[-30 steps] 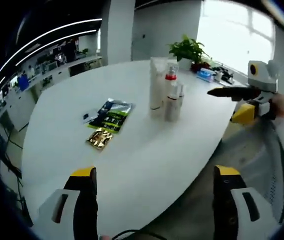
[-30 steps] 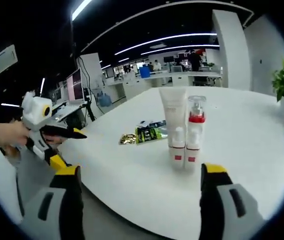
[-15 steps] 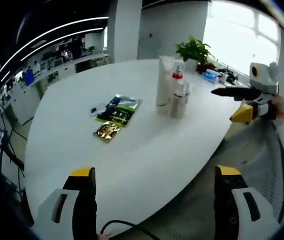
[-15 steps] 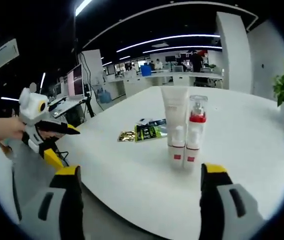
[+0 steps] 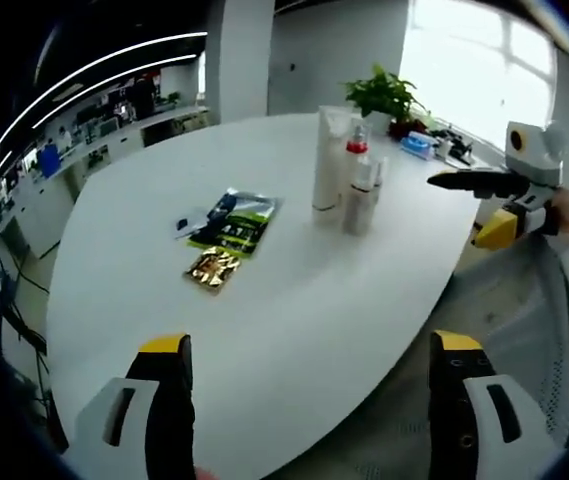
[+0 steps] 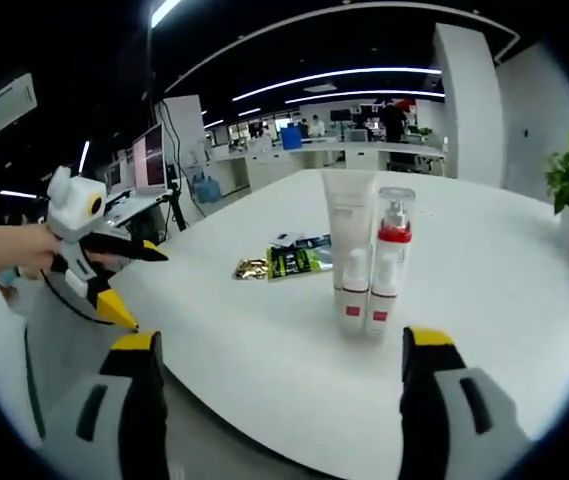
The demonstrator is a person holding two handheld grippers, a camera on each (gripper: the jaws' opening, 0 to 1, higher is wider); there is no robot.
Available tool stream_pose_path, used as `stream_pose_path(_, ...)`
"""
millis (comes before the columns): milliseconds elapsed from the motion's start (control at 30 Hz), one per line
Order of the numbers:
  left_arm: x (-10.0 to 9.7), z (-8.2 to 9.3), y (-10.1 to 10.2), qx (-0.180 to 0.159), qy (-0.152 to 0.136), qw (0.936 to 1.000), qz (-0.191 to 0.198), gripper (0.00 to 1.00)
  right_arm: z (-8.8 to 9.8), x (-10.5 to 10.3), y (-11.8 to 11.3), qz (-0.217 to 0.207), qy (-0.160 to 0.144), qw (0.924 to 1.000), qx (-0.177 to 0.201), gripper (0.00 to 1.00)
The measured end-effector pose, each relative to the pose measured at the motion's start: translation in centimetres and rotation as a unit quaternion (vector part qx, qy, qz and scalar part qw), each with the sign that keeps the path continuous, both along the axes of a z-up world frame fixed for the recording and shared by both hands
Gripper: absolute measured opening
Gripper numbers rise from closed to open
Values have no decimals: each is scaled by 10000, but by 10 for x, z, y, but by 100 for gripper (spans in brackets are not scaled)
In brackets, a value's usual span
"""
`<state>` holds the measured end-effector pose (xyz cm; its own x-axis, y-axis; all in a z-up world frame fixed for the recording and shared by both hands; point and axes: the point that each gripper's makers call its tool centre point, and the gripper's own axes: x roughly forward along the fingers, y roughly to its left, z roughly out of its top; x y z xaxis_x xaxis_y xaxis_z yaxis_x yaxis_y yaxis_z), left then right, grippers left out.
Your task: Arrange the skincare products in the storage area until every visible bottle or jar stands upright without overlapping.
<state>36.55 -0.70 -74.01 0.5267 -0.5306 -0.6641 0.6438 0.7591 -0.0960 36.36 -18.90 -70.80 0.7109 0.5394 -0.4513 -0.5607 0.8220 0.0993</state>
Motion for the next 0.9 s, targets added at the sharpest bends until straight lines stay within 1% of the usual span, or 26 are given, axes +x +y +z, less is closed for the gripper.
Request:
stream_pose_path(200, 16, 3, -2, 99, -51, 9999, -132, 96, -1, 1, -1, -23, 53, 10000, 20, 99)
stream_pose_path(400, 38, 5, -5, 247, -107, 9992, -305, 96, -2, 1, 1, 22, 65, 10000, -9, 99)
stream_pose_path(533, 49, 1, -10, 364, -88, 9981, -497, 95, -4, 0, 2, 70, 70, 9999, -88, 99)
stream_pose_path(633, 57, -5, -15, 462, -44, 9968, -653, 95, -6, 1, 0, 45, 98, 9999, -121, 98)
stream_pose_path(800, 69, -11, -23, 567, 11, 9947, -861, 95, -8, 1, -1, 8, 169, 9998, -87, 98)
stream_pose_path(900, 80, -13, -30, 633, 5, 9930, -997, 95, -8, 2, -2, -14, 186, 9998, -94, 98)
